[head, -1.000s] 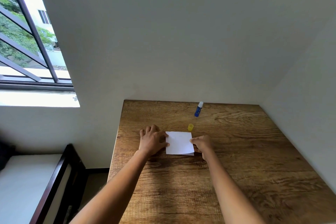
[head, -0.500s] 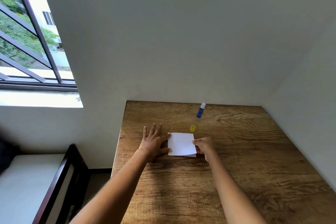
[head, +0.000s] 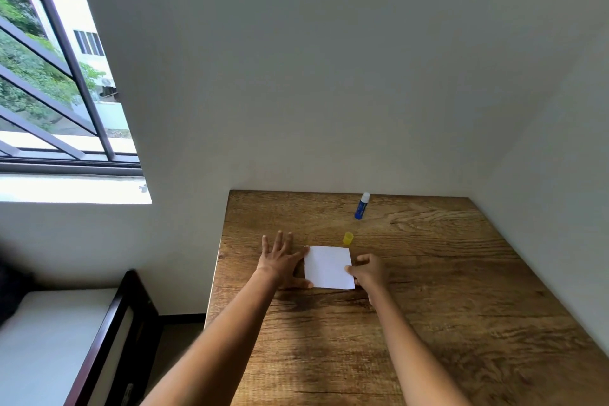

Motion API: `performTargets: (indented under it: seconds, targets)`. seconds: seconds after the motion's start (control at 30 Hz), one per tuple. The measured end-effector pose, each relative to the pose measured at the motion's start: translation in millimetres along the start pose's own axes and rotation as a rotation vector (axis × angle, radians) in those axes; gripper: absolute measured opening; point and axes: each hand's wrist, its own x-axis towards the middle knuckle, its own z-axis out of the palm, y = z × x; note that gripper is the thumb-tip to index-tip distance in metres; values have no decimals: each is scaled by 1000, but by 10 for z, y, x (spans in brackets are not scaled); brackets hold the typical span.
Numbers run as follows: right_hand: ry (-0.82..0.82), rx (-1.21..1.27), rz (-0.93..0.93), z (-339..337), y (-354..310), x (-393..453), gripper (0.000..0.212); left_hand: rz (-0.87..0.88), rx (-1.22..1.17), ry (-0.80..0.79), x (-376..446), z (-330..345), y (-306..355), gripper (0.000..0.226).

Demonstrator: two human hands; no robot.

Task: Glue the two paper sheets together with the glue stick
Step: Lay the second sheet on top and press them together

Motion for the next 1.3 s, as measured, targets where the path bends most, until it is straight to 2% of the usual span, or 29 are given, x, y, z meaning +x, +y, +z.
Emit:
performTargets:
  seconds: [0.1,0.2,0.33,0.43,0.63,0.87,0.97,1.13,1.3]
  targets:
    - [110,-141,-81,32,8,-63,40,-15,-18,-28,-3,-26,27,92]
    - [276,-219,-304,132,72,-259,17,-27,-24,-27,-11,-26,37,91]
    - [180,-392,-617,403,218,-628,25,-41,-27,-28,-19,-34,48,89]
    - [235,-535,-771,556,321,-883,22,-46,-42,-16,-26,-15,57,87]
    - [325,-658,-669,387,488,-957,30,-29,-87,-7,-23,12,31,89]
    - [310,-774,-461,26,709,-710,40,1,-112,0,-30,34,7,89]
    - [327,-801,-469,64,599,-692,42,-2,-113,-2,-42,18,11,89]
    - [86,-806,-589,523,346,-797,46,-21,-105,-25,-66,-4,31,86]
    - [170,-806,-388,359,473,-685,48,-24,-111,-18,-69,15,14,88]
